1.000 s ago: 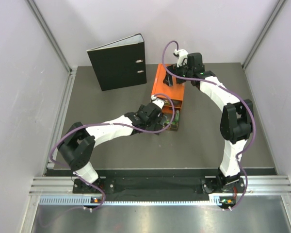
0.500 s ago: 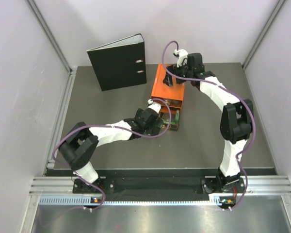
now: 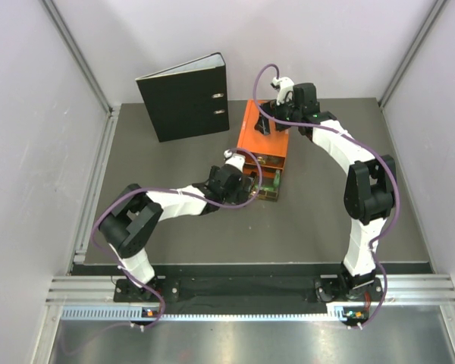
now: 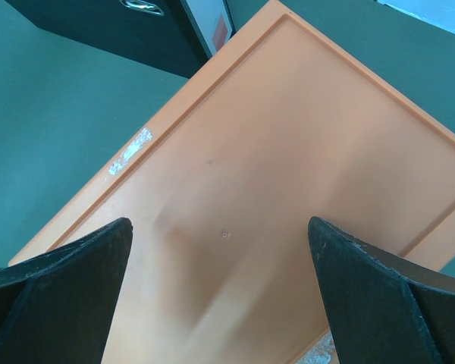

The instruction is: Organize the makeup

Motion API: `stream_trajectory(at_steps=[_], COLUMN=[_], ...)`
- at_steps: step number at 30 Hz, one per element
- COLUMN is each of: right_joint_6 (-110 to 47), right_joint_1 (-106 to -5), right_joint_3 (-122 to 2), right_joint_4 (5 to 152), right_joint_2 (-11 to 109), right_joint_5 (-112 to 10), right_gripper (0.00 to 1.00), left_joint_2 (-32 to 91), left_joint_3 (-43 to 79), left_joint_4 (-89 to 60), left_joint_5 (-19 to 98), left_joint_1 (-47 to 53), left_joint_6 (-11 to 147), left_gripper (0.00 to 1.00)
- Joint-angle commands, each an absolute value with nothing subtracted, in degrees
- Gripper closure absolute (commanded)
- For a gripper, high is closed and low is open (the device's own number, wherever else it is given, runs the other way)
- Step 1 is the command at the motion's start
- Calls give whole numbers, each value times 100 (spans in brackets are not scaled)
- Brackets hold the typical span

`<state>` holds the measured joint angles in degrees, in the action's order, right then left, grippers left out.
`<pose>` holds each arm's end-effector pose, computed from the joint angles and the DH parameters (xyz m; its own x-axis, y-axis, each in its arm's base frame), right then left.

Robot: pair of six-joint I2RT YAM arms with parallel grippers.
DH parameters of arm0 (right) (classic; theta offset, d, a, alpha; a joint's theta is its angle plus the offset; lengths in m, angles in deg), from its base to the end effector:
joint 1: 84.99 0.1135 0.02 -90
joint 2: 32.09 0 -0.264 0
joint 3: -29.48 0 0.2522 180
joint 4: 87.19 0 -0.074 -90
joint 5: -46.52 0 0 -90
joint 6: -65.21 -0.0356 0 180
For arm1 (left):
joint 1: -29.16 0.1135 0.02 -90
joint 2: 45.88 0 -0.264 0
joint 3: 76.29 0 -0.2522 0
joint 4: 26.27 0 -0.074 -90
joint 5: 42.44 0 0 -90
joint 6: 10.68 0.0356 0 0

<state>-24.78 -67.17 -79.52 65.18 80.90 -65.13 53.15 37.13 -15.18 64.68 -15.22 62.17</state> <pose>0.4395 0.1551 0.2828 -0.4990 -0.1606 -0.8516 -0.5836 0.7887 0.1933 0.2593 -0.2391 0.1645 -0.6226 0.2150 -0.7525 0.3478 0.9374 -0.0200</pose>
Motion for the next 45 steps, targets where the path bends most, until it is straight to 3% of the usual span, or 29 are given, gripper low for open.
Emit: stream_trajectory(at_steps=[1, 21, 37, 45], right_joint_6=[-2629, -2603, -2594, -2594], right_joint_1=[-6742, -6751, -6794, -6794], right_joint_3=[-7569, -7683, -7753, -7779], right_joint_4=[5347, 5260, 5215, 5224], right_joint_2=[8516, 8604, 8639, 8621], right_joint_5=[-6589, -6572, -6572, -6572], right_gripper=[0, 0, 0, 0], left_joint_2=[5396, 6390, 6671, 6259], left_joint_3=[3731, 2817, 2641, 2913], left_joint_4=[-2340, -3105, -3809, -3738], left_joint_5=[6294, 5257, 5037, 4308], left_joint_1=[-1312, -662, -547, -538], left_joint_6=[6016, 5734, 5611, 5988], left_gripper=[1, 1, 1, 1])
